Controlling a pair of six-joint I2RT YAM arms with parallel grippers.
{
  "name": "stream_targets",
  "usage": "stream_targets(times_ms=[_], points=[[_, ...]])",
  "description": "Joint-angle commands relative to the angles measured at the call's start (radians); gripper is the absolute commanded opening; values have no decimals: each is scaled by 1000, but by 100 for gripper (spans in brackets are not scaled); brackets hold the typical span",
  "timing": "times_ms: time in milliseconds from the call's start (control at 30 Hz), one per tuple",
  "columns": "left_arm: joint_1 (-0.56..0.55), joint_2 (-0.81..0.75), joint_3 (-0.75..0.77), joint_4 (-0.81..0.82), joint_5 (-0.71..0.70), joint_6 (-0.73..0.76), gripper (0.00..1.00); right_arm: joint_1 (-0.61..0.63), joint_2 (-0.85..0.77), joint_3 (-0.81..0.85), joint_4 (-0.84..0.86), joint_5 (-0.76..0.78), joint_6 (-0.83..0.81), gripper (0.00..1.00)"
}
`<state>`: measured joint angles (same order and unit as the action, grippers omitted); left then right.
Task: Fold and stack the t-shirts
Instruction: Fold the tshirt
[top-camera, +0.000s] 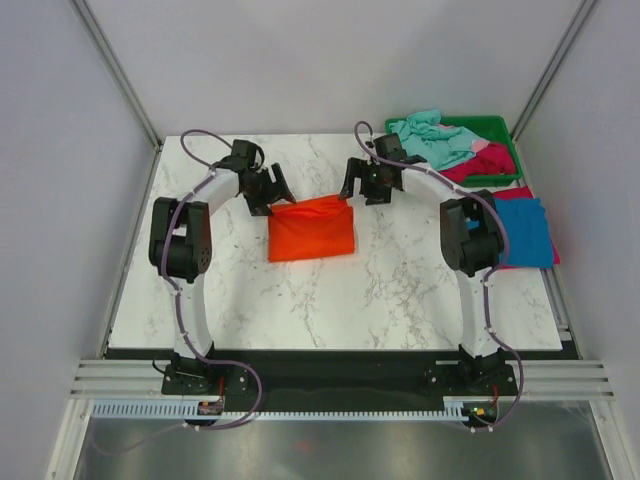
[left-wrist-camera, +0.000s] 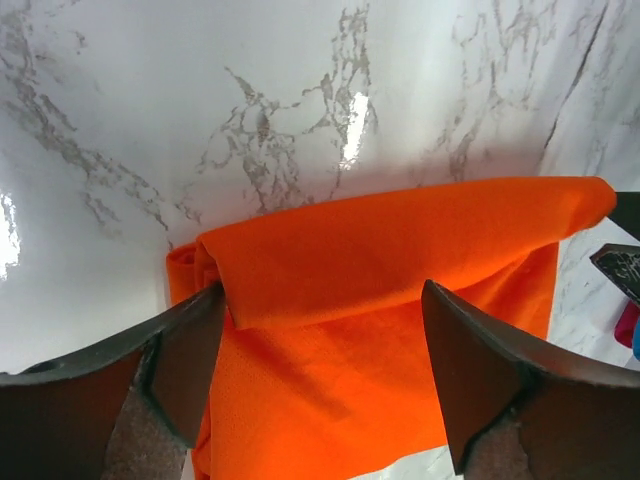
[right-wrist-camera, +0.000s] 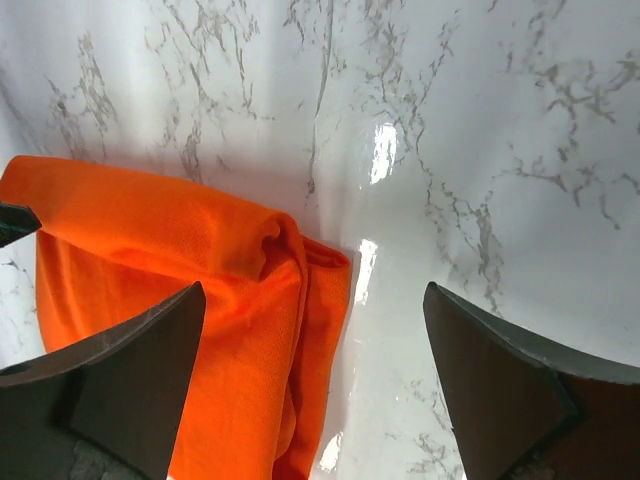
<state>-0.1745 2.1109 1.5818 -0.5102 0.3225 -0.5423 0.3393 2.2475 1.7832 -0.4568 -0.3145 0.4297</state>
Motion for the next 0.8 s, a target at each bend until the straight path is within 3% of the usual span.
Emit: stream_targets(times_ms=[0, 33, 67, 200, 300, 400, 533, 633, 767], points=[[1, -104, 67, -42, 0, 34, 88, -5, -147, 39, 0, -14, -14, 98], [0, -153, 69, -53, -14, 39, 97, -3, -178, 25, 1, -18, -11, 98], [-3, -179, 66, -72, -49, 45, 98, 0, -207, 7, 6, -21, -8, 98], [-17, -313, 8, -88, -115, 73, 98, 56, -382, -175, 75, -83, 15, 98], [-28, -385, -55, -88, -112, 68, 100, 89, -442, -342, 290, -231, 99, 98], [-42, -455, -129, -87, -86, 62, 100, 95, -434, -489, 493, -345, 204, 86], [-63, -546, -235, -86, -80, 73, 100, 96, -355, -603, 631, -396, 250, 61], [-68, -611, -307, -85, -71, 88, 99, 96, -295, -677, 668, -382, 233, 49], [-68, -670, -408, -51, -62, 91, 99, 96, -259, -781, 796, -402, 299, 42]])
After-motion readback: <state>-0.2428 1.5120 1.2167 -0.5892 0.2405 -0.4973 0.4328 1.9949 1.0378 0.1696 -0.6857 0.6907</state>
